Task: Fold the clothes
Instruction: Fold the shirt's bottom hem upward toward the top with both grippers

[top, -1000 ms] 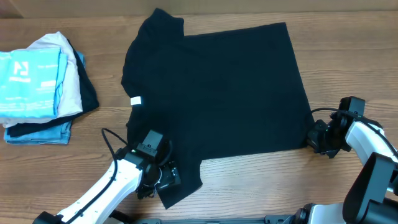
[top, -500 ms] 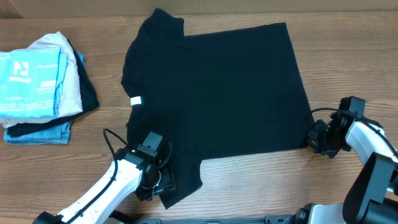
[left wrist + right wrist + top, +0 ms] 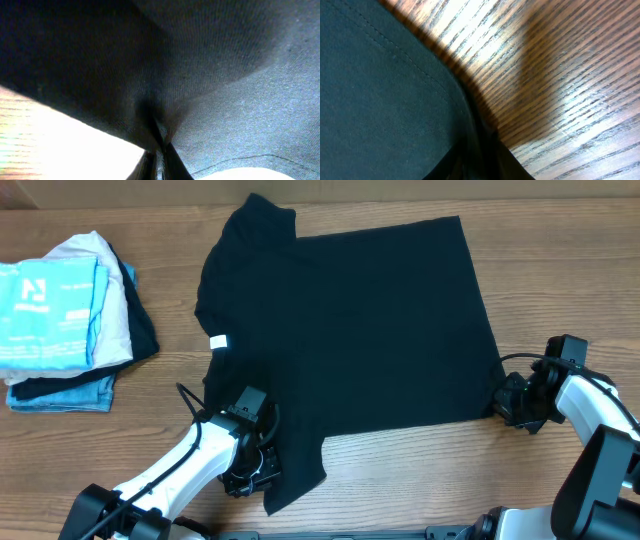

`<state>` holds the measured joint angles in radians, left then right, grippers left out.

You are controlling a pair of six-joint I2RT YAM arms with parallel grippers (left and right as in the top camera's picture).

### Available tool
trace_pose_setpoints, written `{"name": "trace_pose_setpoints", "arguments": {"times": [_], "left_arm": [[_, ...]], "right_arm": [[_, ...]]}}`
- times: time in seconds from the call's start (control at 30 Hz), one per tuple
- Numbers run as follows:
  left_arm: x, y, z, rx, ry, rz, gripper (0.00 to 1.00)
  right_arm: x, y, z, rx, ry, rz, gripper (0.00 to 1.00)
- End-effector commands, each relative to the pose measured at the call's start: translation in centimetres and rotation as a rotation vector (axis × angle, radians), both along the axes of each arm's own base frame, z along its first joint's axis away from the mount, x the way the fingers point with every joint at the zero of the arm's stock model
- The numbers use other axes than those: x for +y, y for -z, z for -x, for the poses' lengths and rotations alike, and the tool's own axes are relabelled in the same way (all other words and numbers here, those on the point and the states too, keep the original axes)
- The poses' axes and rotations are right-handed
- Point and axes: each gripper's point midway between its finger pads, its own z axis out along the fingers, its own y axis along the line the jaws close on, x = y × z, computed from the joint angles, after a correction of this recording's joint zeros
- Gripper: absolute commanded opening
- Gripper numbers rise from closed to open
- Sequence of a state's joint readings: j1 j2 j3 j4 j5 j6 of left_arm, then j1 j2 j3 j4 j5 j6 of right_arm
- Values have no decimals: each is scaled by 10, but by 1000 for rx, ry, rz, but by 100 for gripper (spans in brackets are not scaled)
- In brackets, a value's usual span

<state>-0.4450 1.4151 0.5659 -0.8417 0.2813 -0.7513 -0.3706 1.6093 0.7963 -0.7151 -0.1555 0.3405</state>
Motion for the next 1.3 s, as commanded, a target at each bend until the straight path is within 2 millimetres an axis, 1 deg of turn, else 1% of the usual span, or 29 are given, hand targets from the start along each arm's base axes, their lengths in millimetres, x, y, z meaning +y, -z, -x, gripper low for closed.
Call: {"name": "trace_pose_setpoints", "arguments": {"times": [0.0, 0.03, 0.1, 0.13, 0.17, 0.3, 0.33, 0.4, 0.5, 0.6, 0.67, 0.73, 0.77, 0.87, 0.9, 0.97, 1.03, 1.1, 1.17, 1.2, 1.27], "left_arm": [[10, 9, 14, 53, 24, -42, 4], [10, 7, 13, 56, 26, -46, 4], [5, -6, 3, 48, 39, -40, 4], [2, -16, -6, 28, 61, -33, 4], [-2, -32, -22, -7, 85, -38, 4], [0, -70, -60, -118, 115, -104, 4], [2, -83, -72, -155, 117, -126, 4], [2, -98, -88, -208, 134, -130, 4], [7, -110, -106, -254, 91, -117, 4], [20, -119, -127, -306, 10, -107, 4], [27, -125, -141, -345, -11, -99, 4], [31, -134, -155, -395, -40, -90, 4], [30, -141, -168, -443, -53, -79, 4], [29, -152, -187, -521, -69, -63, 4], [31, -155, -195, -556, -75, -72, 4], [35, -158, -204, -597, -87, -102, 4], [42, -160, -211, -630, -95, -142, 4], [47, -162, -217, -657, -102, -172, 4], [52, -165, -224, -688, -111, -204, 4], [54, -169, -231, -724, -112, -216, 4], [54, -170, -238, -749, -105, -223, 4]], "right_arm": [[7, 11, 10, 43, -5, -20, 4], [6, 9, 9, 41, -3, -19, 4], [3, -2, 0, 38, 27, -21, 4], [1, -8, -5, 32, 31, -20, 4], [-2, -21, -14, 24, 41, -17, 4], [-8, -54, -31, 8, 39, -12, 4], [-10, -62, -34, 5, 39, -11, 4], [-11, -73, -41, -12, 33, -5, 4], [-4, -83, -54, -47, 2, 3, 4], [5, -93, -73, -107, -44, 25, 4], [8, -95, -83, -145, -59, 35, 4], [7, -100, -95, -194, -62, 48, 4], [5, -103, -103, -228, -63, 59, 4], [1, -107, -116, -284, -63, 75, 4], [1, -110, -126, -324, -74, 87, 4], [5, -112, -142, -379, -111, 105, 4], [14, -111, -156, -420, -141, 112, 4], [23, -105, -167, -437, -165, 111, 4], [33, -88, -174, -423, -192, 101, 4], [40, -73, -179, -405, -208, 94, 4], [43, -60, -184, -398, -217, 94, 4]]}}
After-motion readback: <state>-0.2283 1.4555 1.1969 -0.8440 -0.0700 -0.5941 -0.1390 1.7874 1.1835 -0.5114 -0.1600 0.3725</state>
